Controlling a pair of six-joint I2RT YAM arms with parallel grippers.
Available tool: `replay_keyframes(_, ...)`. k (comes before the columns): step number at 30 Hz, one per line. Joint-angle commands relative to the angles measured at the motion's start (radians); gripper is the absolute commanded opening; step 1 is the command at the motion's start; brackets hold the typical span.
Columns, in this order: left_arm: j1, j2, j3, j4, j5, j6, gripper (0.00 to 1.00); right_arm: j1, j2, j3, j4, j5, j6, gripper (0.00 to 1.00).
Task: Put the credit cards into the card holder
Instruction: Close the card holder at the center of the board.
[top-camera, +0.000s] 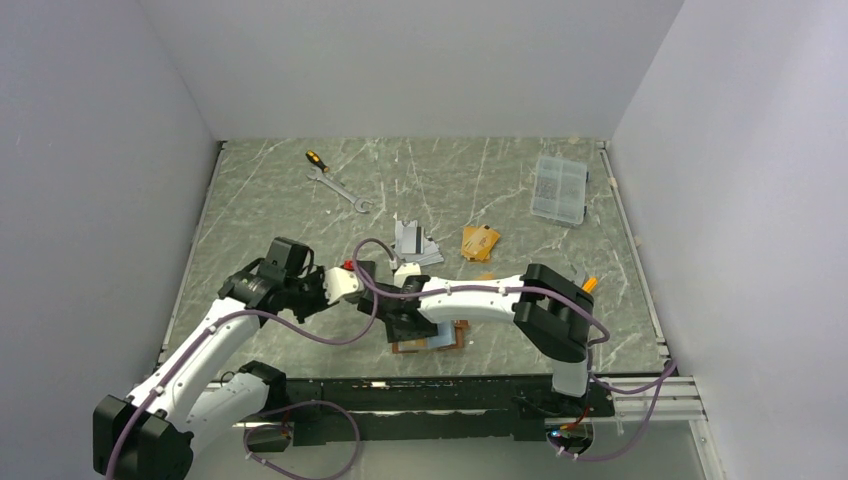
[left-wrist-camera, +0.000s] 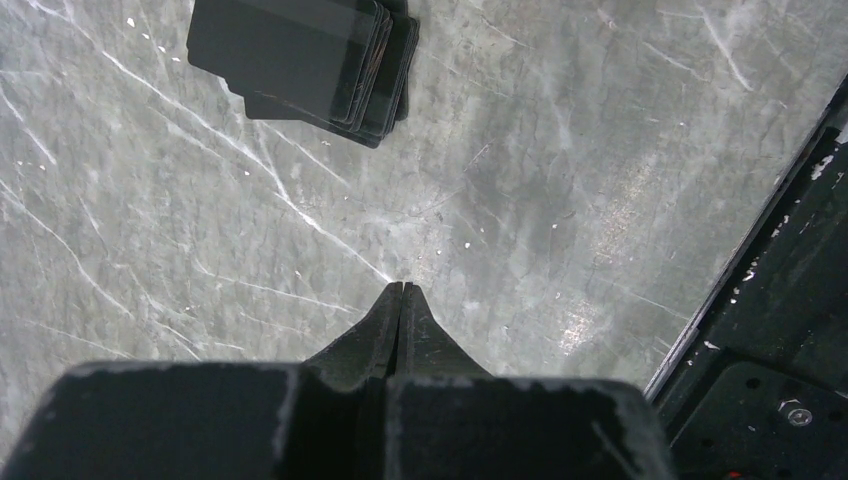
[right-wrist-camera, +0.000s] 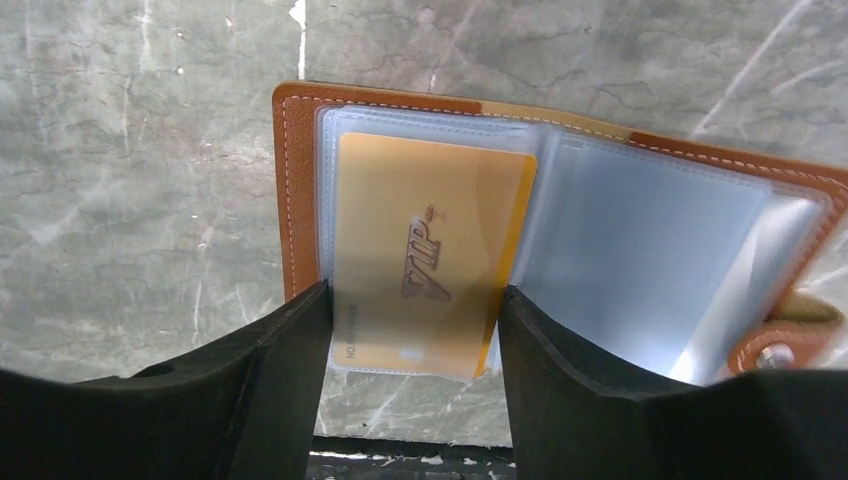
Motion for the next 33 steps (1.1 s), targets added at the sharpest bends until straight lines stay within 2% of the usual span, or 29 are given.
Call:
replay_keyframes(1,-0.023,-0.005,-0.007,-0.016,0.066,0.035,0.00,0.018,0.034,0.074,-0.068,0.083,0.012,0.54)
replay_keyframes(4,-0.023,-0.008,-0.005,-0.019,0.068,0.032,0.00,0.021,0.026,0.091,-0.070,0.092,0.003,0.42)
replay_keyframes(5,-0.023,-0.010,-0.004,-0.018,0.068,0.031,0.00,0.020,0.026,0.097,-0.073,0.092,0.004,0.41)
replay_keyframes(8,-0.023,-0.008,0.004,-0.026,0.073,0.030,0.00,0.022,0.027,0.118,-0.093,0.094,0.001,0.53)
replay_keyframes(10,-0.023,-0.003,0.012,-0.031,0.072,0.029,0.00,0.023,0.012,0.120,-0.087,0.095,-0.002,0.55)
replay_keyframes(17,-0.023,0.035,0.041,-0.037,0.074,0.030,0.00,0.007,-0.070,0.131,-0.033,0.031,-0.087,0.83)
replay_keyframes(21,-0.023,0.064,0.068,-0.040,0.092,0.019,0.00,-0.028,-0.182,0.076,0.006,-0.025,-0.115,0.86)
replay_keyframes(25,-0.026,0.086,0.076,-0.023,0.120,0.016,0.00,-0.090,-0.439,-0.111,0.064,-0.069,-0.104,0.86)
replay_keyframes(28,-0.054,0.107,0.075,0.015,0.142,0.003,0.00,-0.155,-0.655,-0.362,0.178,-0.155,-0.085,0.86)
replay_keyframes(33,-0.207,0.167,0.050,0.095,0.098,-0.034,0.00,-0.289,-0.946,-0.718,0.432,-0.348,-0.047,0.88)
